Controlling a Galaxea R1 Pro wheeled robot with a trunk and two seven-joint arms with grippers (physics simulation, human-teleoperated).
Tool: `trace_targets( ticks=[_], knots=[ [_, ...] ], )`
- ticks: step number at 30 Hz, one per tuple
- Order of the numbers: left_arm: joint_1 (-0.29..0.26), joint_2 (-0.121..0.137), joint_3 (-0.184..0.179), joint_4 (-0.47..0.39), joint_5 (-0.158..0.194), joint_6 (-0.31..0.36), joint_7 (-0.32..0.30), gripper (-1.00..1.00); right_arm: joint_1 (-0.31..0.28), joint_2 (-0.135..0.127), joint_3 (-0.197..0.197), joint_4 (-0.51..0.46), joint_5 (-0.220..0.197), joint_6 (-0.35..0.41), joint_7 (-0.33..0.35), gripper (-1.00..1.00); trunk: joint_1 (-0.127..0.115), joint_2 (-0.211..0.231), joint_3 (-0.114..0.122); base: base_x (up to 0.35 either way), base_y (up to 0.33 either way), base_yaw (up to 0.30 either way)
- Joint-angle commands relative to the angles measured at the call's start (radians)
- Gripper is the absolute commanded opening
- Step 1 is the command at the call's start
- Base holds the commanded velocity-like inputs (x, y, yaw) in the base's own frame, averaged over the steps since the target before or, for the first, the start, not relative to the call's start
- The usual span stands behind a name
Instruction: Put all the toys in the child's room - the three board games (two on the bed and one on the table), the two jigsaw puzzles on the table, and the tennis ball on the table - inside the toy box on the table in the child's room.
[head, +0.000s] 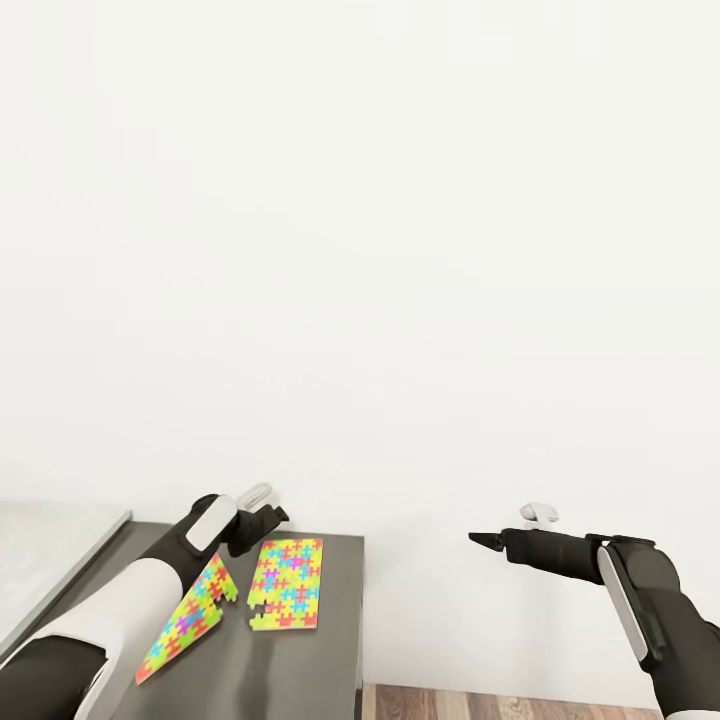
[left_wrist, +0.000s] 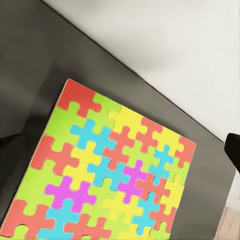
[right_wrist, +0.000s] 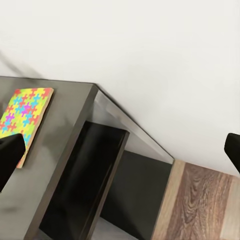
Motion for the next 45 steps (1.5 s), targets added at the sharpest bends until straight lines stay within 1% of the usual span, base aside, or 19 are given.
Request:
trace_targets(
  ticks=[1,18,28,45],
  knots=[
    [0.000,0.001,-0.007,-0.002,0.010,0.001,0.009,1.00,-0.001,0.000,-0.001,0.000,-0.006,0.008,-0.001,1.00,0.004,-0.008,-0.005,0.000,0.000,0.000],
    [0.003,0.002,-0.011,-0.001,0.010,-0.001,0.019,1.00,-0.003,-0.004,-0.001,0.000,-0.009,0.010,0.001,1.00,0.069,-0.127,-0.058,0.000,0.000,0.000],
    [0.004,0.000,-0.019,-0.001,0.008,0.000,0.022,1.00,-0.003,-0.006,-0.001,-0.008,-0.011,0.012,0.003,1.00,0.069,-0.127,-0.058,0.000,0.000,0.000],
    [0.004,0.001,-0.020,-0.002,0.008,0.006,0.020,1.00,-0.003,-0.006,-0.001,-0.013,-0.011,0.012,0.003,1.00,0.069,-0.127,-0.058,0.000,0.000,0.000]
  ],
)
